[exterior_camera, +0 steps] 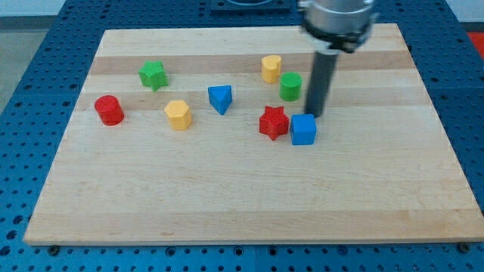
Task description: Push green circle into the yellow heart
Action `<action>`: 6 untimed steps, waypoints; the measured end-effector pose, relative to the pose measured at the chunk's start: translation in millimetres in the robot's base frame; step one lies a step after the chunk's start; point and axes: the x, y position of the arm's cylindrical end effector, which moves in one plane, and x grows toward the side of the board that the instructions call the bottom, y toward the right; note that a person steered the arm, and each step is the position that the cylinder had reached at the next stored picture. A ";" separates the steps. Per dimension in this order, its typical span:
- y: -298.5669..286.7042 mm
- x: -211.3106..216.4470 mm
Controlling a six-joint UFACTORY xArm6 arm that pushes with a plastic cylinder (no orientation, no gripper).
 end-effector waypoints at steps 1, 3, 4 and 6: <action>-34.9 -2.3; 7.1 -26.9; 4.1 -39.4; -1.7 -71.5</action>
